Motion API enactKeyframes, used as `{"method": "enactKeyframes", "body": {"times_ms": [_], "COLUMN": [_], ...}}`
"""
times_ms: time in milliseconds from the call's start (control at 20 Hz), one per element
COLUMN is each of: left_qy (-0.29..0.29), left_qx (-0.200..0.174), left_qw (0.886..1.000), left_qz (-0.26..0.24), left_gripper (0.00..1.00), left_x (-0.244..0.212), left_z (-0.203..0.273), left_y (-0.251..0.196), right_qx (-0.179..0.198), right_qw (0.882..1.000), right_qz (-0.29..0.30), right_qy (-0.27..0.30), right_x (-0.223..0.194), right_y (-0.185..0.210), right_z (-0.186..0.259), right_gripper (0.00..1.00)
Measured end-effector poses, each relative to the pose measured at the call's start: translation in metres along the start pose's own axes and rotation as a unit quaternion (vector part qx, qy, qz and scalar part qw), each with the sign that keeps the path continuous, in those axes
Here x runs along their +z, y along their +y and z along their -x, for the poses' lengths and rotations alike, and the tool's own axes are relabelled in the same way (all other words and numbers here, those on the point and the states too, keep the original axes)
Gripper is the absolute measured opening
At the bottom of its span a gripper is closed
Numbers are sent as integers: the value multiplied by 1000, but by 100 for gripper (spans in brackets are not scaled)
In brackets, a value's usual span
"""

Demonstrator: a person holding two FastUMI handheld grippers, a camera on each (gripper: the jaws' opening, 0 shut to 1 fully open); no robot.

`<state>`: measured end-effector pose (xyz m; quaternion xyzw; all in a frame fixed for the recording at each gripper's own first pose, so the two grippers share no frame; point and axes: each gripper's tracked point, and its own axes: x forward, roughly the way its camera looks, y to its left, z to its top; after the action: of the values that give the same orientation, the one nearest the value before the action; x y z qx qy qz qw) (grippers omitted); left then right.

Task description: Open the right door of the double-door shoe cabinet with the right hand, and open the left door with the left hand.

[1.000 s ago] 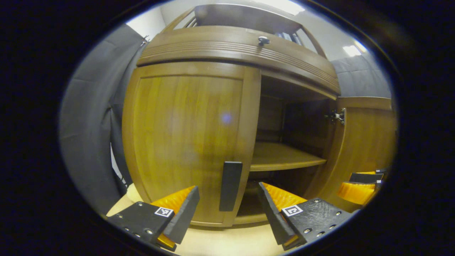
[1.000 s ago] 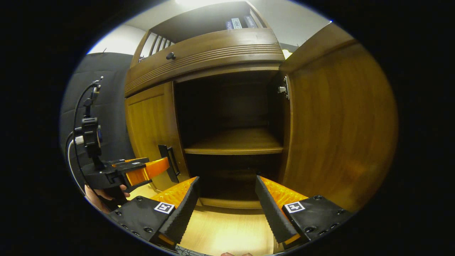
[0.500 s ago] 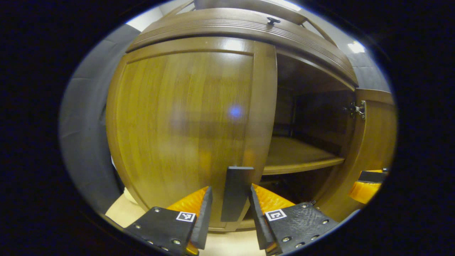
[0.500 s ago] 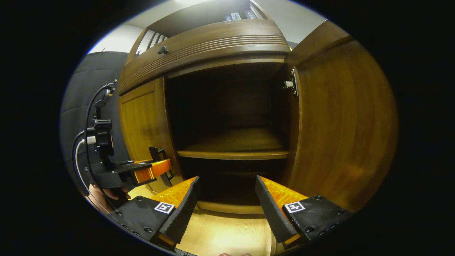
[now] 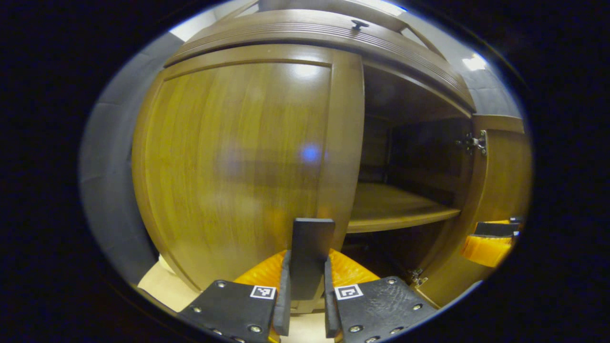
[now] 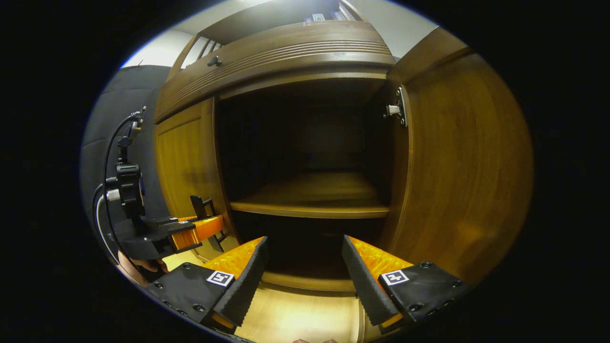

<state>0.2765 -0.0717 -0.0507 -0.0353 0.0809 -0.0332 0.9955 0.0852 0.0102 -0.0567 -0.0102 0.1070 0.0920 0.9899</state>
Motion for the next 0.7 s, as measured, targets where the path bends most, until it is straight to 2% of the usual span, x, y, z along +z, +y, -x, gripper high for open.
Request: {"method": "enactKeyframes", "body": {"times_ms": [50, 250, 300, 500, 550, 700], "left_qy": [-6, 0, 3, 8, 8, 9], "left_qx": [2, 9, 7, 5, 4, -4], "left_qw": [1000, 1000, 1000, 1000, 1000, 1000], "left_qz": [-4, -2, -2, -5, -7, -7], "left_gripper": [27, 19, 10, 10, 10, 10], "left_x": [-1, -5, -4, -6, -7, -8], "left_z": [-1, 2, 1, 3, 5, 13], "left_y": [0, 0, 0, -1, -1, -1], "right_qx": [0, 5, 7, 12, 13, 11], "right_qw": [1000, 1000, 1000, 1000, 1000, 1000], "right_qz": [-2, -6, -6, -7, -8, -11], "right_qy": [0, 0, -1, -3, -3, 3], "right_x": [-1, 1, 1, 1, 0, -5], "right_y": [0, 1, 1, 7, 9, 11], "right_z": [-2, -3, -3, 1, 4, 11], "right_gripper": [93, 100, 97, 96, 92, 93]}}
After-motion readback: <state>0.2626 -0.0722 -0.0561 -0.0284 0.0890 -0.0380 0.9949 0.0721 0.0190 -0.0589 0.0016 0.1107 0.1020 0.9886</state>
